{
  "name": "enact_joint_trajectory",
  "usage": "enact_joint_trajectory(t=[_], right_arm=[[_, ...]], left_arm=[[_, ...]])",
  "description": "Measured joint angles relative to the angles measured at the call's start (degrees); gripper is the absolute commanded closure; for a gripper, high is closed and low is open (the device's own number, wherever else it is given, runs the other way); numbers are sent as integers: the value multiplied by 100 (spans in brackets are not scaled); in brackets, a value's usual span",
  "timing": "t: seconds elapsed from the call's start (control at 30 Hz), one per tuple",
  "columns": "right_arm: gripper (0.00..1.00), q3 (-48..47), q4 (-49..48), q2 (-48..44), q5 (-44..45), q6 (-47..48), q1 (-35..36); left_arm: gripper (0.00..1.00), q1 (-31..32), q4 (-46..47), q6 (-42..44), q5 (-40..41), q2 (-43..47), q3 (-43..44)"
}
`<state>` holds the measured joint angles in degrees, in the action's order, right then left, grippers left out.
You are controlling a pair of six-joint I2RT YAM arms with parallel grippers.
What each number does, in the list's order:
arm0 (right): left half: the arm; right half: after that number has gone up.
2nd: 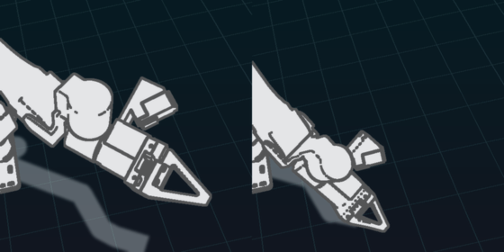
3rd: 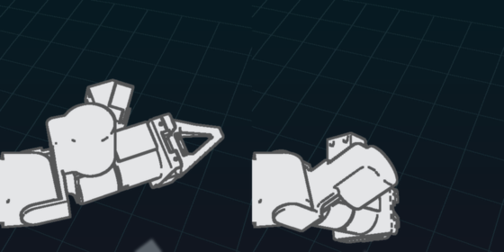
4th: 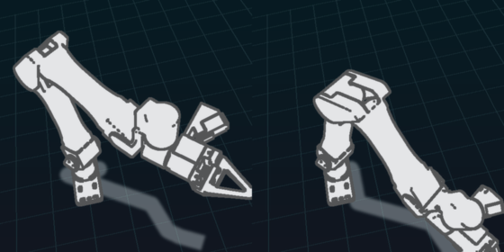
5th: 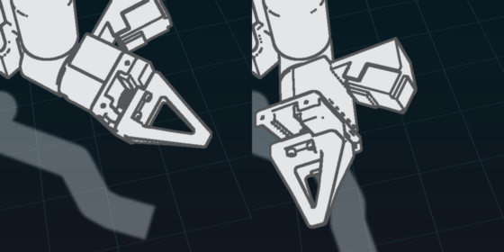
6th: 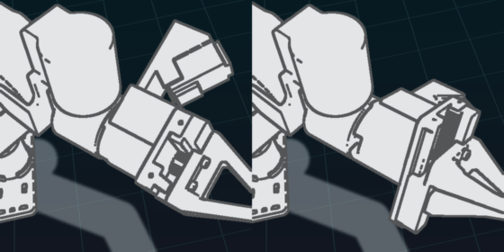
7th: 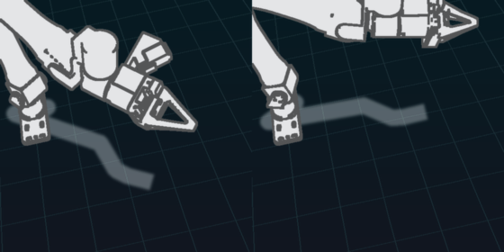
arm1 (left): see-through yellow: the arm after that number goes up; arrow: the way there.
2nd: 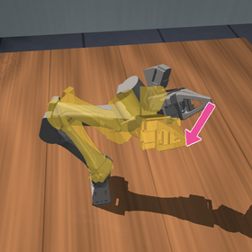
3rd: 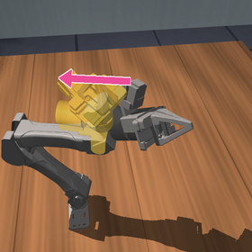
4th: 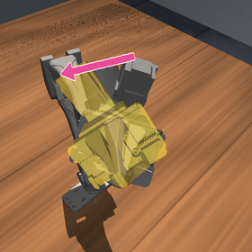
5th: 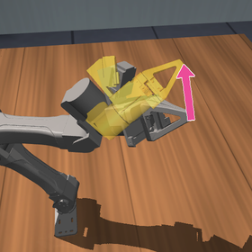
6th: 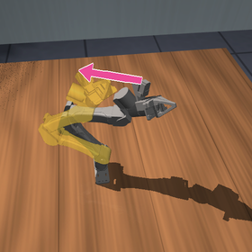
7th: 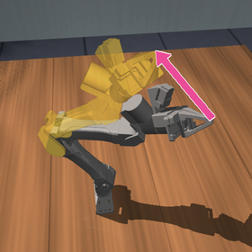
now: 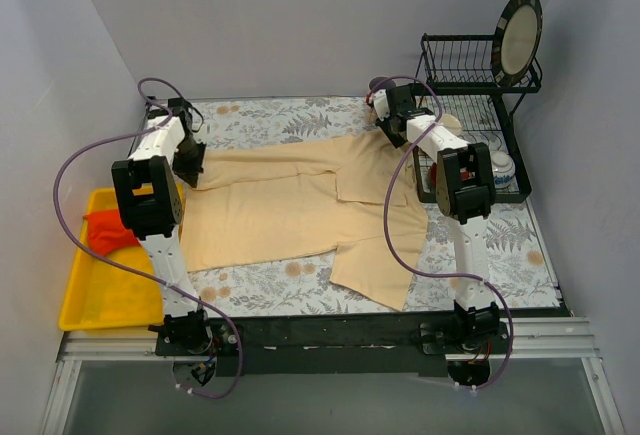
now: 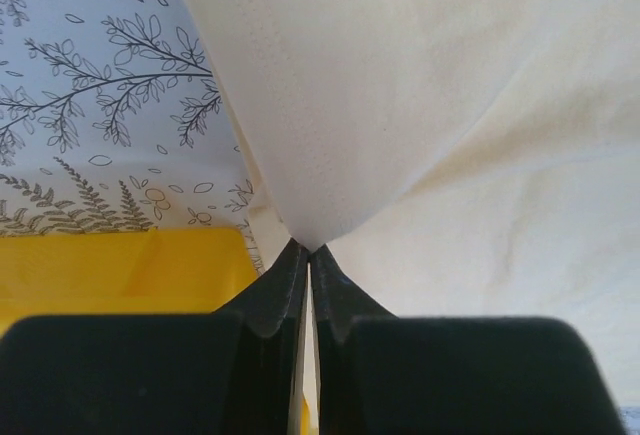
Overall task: Roll the t-shirts
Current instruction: Fold the T-shirt at the center of the board.
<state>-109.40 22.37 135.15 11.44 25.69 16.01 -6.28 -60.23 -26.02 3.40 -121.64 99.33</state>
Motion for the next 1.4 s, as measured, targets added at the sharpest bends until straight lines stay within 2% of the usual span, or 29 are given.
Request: enact_joint_trajectory(t=[0.2, 0.47, 0.67, 0.87, 1.23, 1.4], right_arm=[[68, 0, 0, 2, -2, 0, 13], [68, 0, 2, 0, -7, 2, 13], [68, 0, 4, 2, -7, 7, 13], [68, 0, 4, 2, -9, 17, 11], [68, 0, 4, 0, -7, 44, -17], [68, 0, 7, 2, -17, 85, -20]], left_arm=[[100, 0, -474, -9, -116, 0, 560], [100, 0, -944, -37, -122, -98, 866], [100, 0, -1128, 105, 74, -210, 872], [100, 0, -929, 402, 455, -208, 739], [100, 0, -896, 719, 496, -216, 695], [100, 2, -772, 881, 527, -216, 225]])
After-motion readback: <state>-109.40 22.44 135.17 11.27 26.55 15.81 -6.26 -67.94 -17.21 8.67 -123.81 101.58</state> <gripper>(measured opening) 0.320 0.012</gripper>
